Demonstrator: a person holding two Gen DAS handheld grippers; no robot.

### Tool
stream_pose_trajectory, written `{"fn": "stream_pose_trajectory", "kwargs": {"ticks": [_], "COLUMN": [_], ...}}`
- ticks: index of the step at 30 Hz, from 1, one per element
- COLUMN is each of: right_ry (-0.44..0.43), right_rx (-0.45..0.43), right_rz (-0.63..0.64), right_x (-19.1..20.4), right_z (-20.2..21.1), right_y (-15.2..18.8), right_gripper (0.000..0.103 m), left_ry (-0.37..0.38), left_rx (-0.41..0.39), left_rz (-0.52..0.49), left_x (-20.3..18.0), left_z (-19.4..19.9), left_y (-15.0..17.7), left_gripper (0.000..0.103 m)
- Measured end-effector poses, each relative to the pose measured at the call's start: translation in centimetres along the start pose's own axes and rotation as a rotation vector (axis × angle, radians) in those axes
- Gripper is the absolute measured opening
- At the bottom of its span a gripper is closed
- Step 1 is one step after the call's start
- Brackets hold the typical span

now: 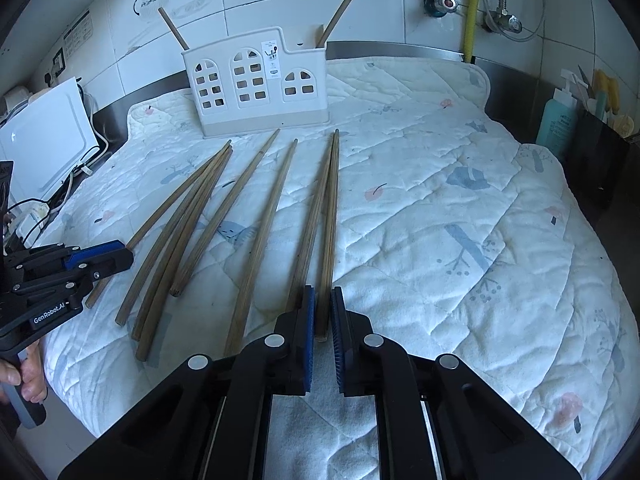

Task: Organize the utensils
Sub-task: 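Grasp another chopstick with the left tool while the right tool grasps one too, then carry the chopstick to the white holder with the left tool while the right tool carries its own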

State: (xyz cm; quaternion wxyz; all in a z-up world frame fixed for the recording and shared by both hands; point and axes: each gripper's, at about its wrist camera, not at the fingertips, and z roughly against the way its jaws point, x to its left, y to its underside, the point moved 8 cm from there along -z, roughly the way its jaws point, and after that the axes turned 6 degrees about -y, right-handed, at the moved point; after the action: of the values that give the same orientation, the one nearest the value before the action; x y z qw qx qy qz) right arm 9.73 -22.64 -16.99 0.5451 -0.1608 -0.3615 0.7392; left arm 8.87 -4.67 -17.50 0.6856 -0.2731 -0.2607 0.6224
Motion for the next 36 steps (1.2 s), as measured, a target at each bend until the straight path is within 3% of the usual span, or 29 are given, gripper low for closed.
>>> {"fn": "stream_pose_trajectory", "kwargs": {"ticks": [2,12,18,22,27,30,32,36], "right_ry": [0.000,0.029,0.025,0.023,0.023,0.024,0.022,0.021], "right_rx": [-0.010,-0.146,-0.191,-0.187,-0.211,-0.227,-0.238,-0.253], "right_rz": [-0.002,0.060,0.071,0.065,0.069,0.076,0.078,0.083], "right_x": [0.0,0.6,0.8,0.8,1.0,1.2,1.3,1.5], "right_z": [0.3,4.8,6.2,6.0,6.5,6.8,7.0,7.3], "right_y": [-0.2,-4.2,-5.7,-5.7,-6.3,-6.9,-7.3,-7.9], "right_gripper": [0.007,0.007,0.006,0.006,0.006,0.006,0.006,0.006], "left_ry": [0.011,0.053,0.053,0.052,0.039,0.027,0.015,0.033], "left_rx": [0.004,-0.070,-0.032,0.004,0.010,0.002,-0.006,-0.012], "left_rz": [0.024,0.067,0.045,0.050,0.046,0.038,0.034,0.062], "left_x": [0.4,1.8,1.3,1.1,0.9,0.8,0.8,1.3], "left_z": [0.1,2.3,2.0,1.0,0.3,0.2,0.2,0.5], "left_y": [-0.2,-2.3,-1.3,-0.2,0.4,0.3,0.3,0.1], "left_gripper": [0.008,0.003,0.007,0.019,0.020,0.018,0.008,0.007]}}
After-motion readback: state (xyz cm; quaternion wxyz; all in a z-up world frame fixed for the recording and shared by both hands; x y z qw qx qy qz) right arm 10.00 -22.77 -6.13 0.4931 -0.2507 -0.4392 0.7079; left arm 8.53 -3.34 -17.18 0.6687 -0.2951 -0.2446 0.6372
